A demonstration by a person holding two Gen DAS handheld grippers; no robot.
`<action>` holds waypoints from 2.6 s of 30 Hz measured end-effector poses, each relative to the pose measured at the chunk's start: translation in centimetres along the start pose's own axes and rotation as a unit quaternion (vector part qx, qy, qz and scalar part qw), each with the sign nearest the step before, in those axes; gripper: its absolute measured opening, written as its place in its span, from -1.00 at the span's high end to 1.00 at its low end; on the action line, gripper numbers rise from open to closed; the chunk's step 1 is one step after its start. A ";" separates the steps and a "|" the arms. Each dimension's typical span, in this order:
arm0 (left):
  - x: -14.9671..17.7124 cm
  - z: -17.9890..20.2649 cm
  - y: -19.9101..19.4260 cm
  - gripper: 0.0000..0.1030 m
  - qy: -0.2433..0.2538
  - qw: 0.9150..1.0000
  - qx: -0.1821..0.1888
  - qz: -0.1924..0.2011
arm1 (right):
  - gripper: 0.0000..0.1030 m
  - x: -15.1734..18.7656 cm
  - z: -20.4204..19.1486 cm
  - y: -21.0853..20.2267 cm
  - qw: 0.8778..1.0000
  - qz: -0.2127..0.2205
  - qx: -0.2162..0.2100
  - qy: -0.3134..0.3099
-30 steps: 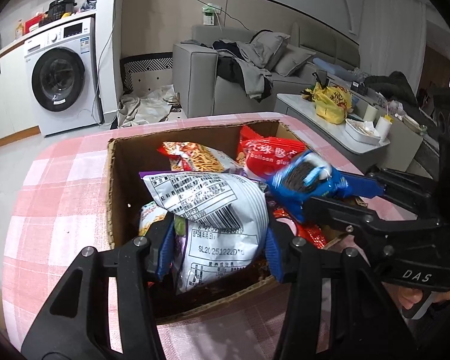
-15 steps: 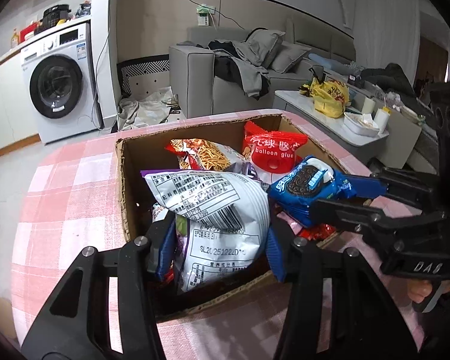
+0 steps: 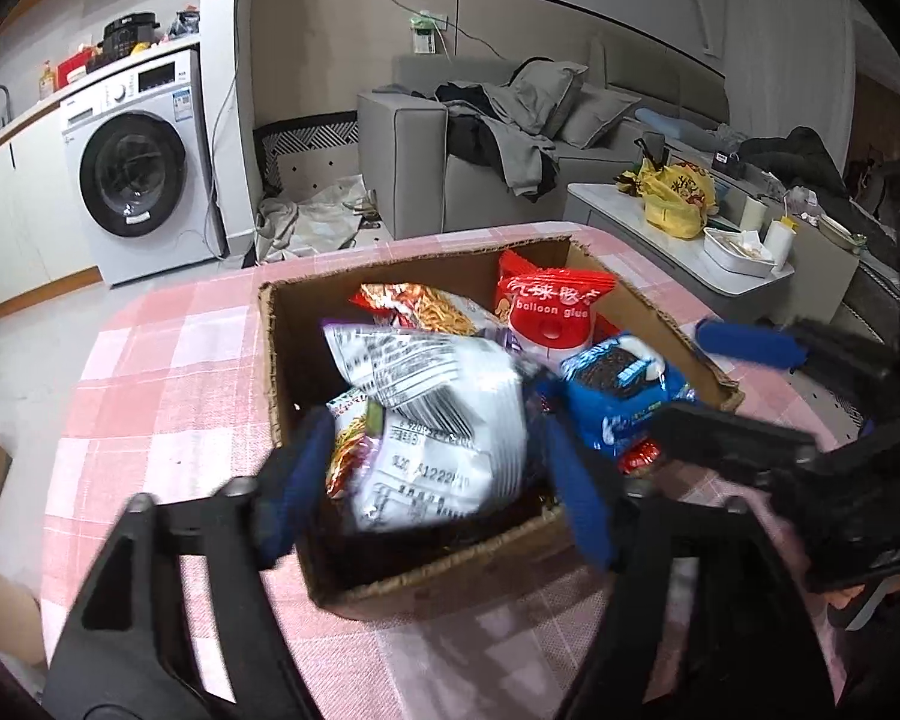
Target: Organize snacks
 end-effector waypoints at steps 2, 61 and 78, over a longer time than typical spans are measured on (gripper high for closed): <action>0.0 0.1 -1.1 -0.61 0.004 1.000 0.002 0.011 | -0.68 -0.2 -0.1 -1.0 1.000 0.012 -0.001 0.002; 10.9 -2.0 -9.0 -0.99 -0.062 0.988 -0.072 0.120 | -1.00 8.1 -1.1 -5.7 0.992 0.127 0.001 -0.011; 11.0 -2.0 -8.8 -0.99 -0.062 0.988 -0.071 0.121 | -1.00 8.2 -1.2 -5.8 0.992 0.127 0.001 -0.013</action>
Point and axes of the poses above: each gripper's, at about its wrist camera, not at the fingertips, and y roughly the way its jaws point, z to its right, x to its underside, the point moved 1 cm from there along y, roughly the way its jaws point, and after that the axes turned 2 degrees about -z, right-handed, at the moved point
